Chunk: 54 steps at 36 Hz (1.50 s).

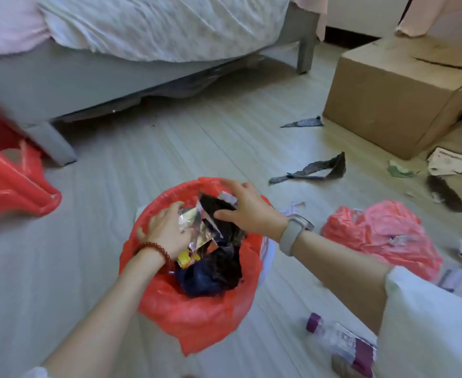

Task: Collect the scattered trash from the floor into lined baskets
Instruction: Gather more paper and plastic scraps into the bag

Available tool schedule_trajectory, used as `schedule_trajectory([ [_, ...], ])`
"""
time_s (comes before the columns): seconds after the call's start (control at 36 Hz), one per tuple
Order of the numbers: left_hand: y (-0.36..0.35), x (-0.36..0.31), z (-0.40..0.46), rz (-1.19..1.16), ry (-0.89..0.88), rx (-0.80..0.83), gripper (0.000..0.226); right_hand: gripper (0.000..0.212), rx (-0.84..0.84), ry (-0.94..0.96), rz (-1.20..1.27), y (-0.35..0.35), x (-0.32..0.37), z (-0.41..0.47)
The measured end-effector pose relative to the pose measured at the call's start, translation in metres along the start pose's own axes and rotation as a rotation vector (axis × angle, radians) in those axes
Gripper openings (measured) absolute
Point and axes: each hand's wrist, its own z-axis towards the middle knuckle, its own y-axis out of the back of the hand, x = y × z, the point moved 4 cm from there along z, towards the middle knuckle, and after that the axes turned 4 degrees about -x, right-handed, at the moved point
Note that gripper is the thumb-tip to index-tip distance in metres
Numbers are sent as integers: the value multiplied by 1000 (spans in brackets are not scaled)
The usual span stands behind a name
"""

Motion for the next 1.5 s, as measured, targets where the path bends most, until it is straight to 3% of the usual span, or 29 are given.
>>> schedule_trajectory([
  [0.06,-4,12,2,30,21,60,70,65,74,-12,-147,-13,-5,3],
  [0.17,4,0,-1,-81,-113,-124,62,41,-29,34,-107,10,-7,-9],
  [0.25,4,-42,-9,-216,-266,-256,47,28,-103,26,-60,47,-20,-26],
  [0.36,-24,-129,-33,-305,-515,-241,42,25,-179,-112,-62,97,-66,-59],
  [0.44,-66,-189,-58,-286,-693,-114,35,25,-149,-245,-113,124,-115,-99],
  [0.53,-129,-233,-85,-128,-816,151,33,26,-60,-382,-197,132,-184,-153],
  [0.64,-214,-256,-124,62,-907,505,36,28,77,-610,-327,114,-277,-242],
  [0.75,-270,-259,-159,232,-1006,676,39,43,172,-796,-460,76,-340,-320],
  [0.83,-296,-263,-166,305,-1003,729,38,64,215,-862,-487,48,-355,-348],
  [1.0,-345,-283,-166,370,-927,764,43,75,73,-896,-373,36,-371,-357],
  [1.08,-366,-285,-182,432,-937,802,43,74,27,-898,-322,37,-378,-358],
  [1.17,-376,-290,-192,461,-975,728,38,70,2,-853,-370,36,-378,-361],
  [1.31,-384,-295,-194,525,-1016,676,33,81,-43,-876,-372,34,-376,-363],
  [1.5,-376,-290,-192,379,-899,663,16,72,-97,-959,-282,34,-378,-359],
])
